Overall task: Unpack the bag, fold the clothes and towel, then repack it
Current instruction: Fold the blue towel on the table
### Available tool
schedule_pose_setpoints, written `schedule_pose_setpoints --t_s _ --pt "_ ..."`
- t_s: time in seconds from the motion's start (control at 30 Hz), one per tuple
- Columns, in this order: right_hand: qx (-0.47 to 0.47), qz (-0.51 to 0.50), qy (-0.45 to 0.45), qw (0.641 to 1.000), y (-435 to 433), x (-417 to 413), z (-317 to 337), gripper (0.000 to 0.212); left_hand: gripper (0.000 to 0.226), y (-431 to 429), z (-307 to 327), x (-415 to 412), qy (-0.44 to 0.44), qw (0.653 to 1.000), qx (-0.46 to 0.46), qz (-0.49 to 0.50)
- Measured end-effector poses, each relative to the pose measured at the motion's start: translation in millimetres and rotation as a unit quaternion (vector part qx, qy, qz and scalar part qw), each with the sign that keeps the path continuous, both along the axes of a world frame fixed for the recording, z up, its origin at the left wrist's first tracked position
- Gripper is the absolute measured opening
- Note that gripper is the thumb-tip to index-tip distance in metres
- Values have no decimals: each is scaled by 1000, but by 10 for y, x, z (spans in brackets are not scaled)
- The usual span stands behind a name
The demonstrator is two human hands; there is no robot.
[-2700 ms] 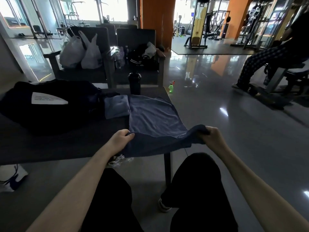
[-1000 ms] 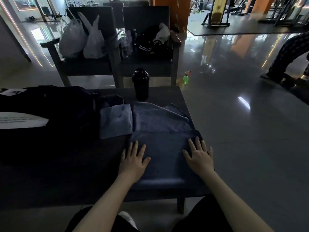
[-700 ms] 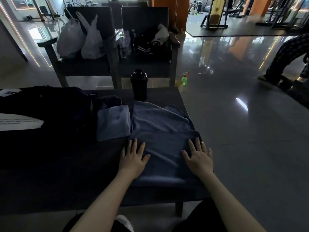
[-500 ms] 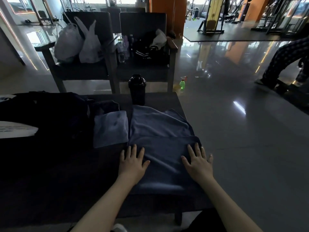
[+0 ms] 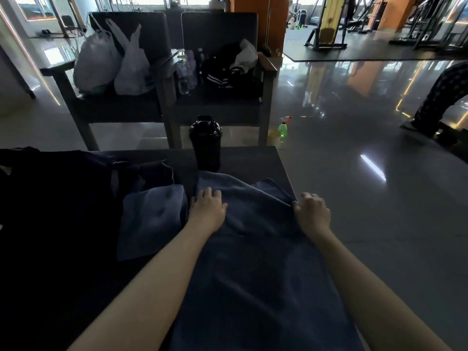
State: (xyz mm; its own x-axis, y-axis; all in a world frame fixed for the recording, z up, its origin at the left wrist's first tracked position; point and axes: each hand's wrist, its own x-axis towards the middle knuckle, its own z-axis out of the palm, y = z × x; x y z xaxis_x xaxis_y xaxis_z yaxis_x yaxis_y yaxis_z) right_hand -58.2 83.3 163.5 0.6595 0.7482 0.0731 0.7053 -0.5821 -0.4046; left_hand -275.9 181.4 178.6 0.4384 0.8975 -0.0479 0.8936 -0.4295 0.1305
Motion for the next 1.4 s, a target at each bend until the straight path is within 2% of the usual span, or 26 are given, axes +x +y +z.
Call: schedule_pose_setpoints --t_s 0.13,0.23,0.3,0.4,0.5,0.63,0.77,0.87,0.93,1.07,1.17,1.23,1.4 --pt "9 -35 33 999 238 133 -101 31 49 294 -88 96 -35 996 -46 69" --pt "32 -17 -51 998 262 158 -124 24 55 453 -105 156 -56 990 -47 120" --pt "32 22 -81 996 273 145 -144 21 58 515 -119 167 -26 990 -16 139" --pt "-9 44 -101 994 282 140 -137 22 50 535 -135 165 -30 991 -10 131" --pt "-30 -5 -67 997 183 176 -93 22 39 488 -103 146 -56 992 -29 107" --pt "-17 -35 -39 998 17 219 -88 21 29 441 -61 86 -20 996 -55 74" --pt "14 18 -34 999 144 174 -60 31 44 441 -32 163 -52 995 -29 85" --pt "-25 37 -54 998 356 153 -47 41 50 543 -50 249 -67 996 -8 64" --pt "-37 44 -70 996 481 158 -54 39 55 656 -83 283 -46 999 17 23" --pt "10 43 -68 997 619 129 -125 23 63 804 -154 331 30 998 25 -49" --pt "35 46 -77 995 601 93 -141 17 39 799 -133 309 37 994 94 -37" --pt "91 36 -50 994 537 95 -101 10 25 743 -87 267 55 989 135 -35" --pt "222 13 53 974 245 155 101 9 22 549 89 110 -3 987 156 -25"
